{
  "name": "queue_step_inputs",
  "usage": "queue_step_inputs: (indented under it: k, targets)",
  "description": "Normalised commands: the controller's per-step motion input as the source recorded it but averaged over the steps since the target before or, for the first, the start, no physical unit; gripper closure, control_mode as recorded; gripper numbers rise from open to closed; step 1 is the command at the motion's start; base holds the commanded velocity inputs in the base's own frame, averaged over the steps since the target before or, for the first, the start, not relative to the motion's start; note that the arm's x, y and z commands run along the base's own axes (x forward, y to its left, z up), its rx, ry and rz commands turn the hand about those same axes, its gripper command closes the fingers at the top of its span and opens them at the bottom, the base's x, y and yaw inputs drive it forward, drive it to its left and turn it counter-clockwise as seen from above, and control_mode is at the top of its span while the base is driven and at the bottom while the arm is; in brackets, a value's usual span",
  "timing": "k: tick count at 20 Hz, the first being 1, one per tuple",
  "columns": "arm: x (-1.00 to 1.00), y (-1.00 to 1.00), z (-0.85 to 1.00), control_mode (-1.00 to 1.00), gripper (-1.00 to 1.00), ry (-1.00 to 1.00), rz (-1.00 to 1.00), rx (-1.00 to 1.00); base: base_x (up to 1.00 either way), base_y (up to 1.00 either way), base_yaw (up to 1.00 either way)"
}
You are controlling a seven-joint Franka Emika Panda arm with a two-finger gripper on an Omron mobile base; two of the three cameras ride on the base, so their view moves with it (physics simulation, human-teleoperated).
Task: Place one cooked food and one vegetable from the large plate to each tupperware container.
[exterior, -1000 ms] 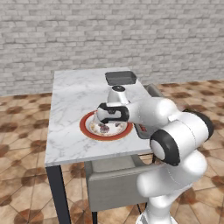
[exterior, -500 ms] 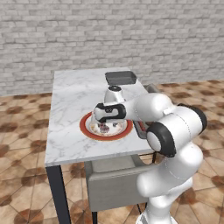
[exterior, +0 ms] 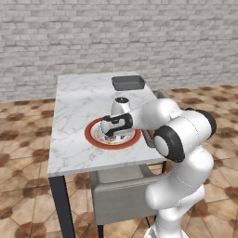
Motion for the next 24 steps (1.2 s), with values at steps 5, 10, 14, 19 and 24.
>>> queue_step_inputs:
  k: [5, 10, 14, 19, 24]
  targets:
    - [0.17, 0.00, -0.11, -1.00, -1.00, -0.03, 0.00, 0.00, 0.00, 0.00, 0.00]
    - [0.26, 0.00, -0.13, -1.00, -1.00, -0.03, 0.00, 0.00, 0.00, 0.00, 0.00]
    - [0.22, 0.00, -0.17, -1.00, -1.00, -0.11, 0.00, 0.00, 0.00, 0.00, 0.00]
    - [0.24, 0.00, -0.14, -1.00, -1.00, -0.07, 0.00, 0.00, 0.00, 0.00, 0.00]
    - [0.12, 0.03, -0.19, -1.00, -1.00, 0.00, 0.00, 0.00, 0.00, 0.00, 0.00]
